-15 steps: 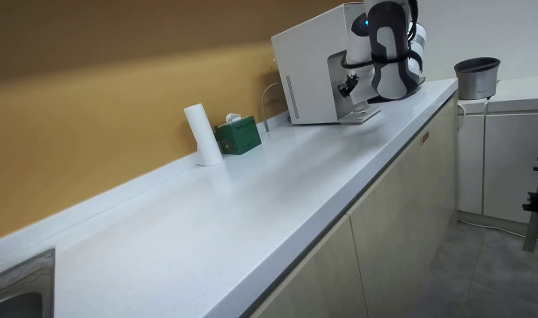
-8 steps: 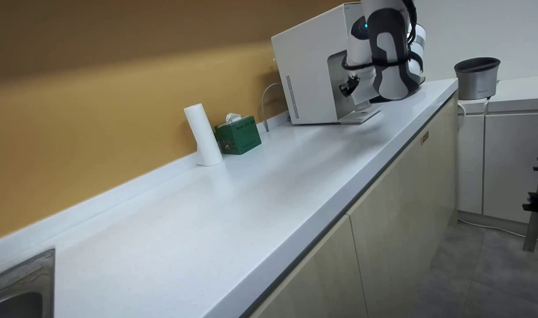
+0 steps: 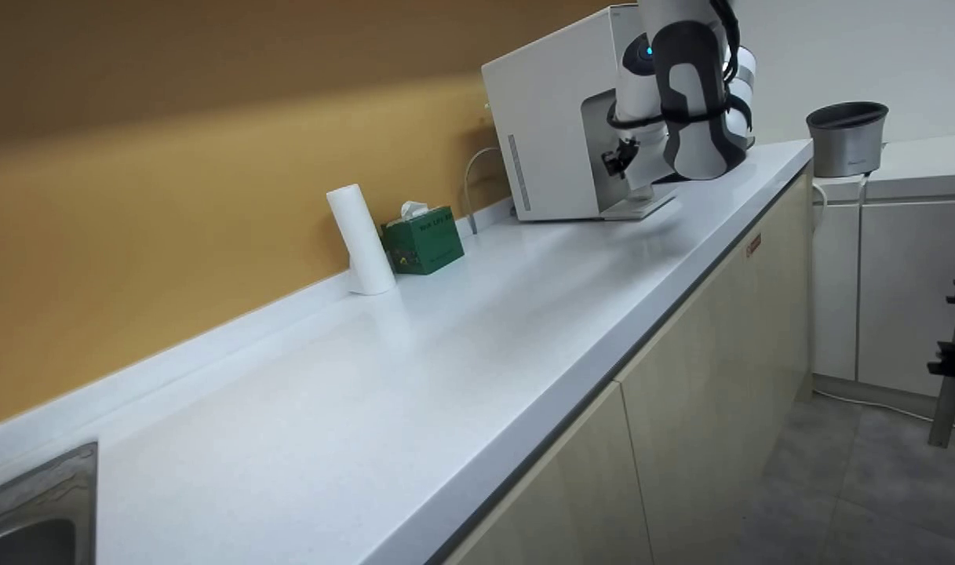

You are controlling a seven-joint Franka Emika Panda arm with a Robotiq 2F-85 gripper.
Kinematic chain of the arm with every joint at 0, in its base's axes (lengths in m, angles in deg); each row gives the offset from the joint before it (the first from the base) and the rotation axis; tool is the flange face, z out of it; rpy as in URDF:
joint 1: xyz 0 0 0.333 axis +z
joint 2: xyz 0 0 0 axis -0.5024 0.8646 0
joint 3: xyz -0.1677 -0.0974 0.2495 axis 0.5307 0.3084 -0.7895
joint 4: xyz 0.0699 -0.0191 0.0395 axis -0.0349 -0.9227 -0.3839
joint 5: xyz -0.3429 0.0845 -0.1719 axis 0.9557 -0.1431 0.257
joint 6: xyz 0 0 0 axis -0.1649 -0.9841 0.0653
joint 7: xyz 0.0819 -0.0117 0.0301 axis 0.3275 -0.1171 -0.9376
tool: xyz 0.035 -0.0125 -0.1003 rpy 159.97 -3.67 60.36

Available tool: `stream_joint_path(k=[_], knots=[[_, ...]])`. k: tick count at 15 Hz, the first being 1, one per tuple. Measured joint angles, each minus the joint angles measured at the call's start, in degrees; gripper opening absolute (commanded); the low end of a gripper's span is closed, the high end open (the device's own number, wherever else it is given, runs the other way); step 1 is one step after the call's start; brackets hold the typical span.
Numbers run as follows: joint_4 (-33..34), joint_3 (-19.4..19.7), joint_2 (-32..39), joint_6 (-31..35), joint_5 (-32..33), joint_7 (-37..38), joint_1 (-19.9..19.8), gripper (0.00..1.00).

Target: Put the cup on the coffee maker

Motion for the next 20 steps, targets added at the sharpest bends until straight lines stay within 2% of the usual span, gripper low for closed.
stream_joint_path(k=[5,11,16,20], knots=[[-0.2,0.0,-0.2,0.0,1.1,0.1,-0.1,1.0],[-3.4,-0.4,2.0,-0.3,10.0,0.4,-0.1,1.0],[-9.1,-2.8,13.0,-3.4,23.5,0.2,0.0,1.0],[-14.1,-3.2,24.8,-10.7,30.5,-3.0,0.1,1.0]])
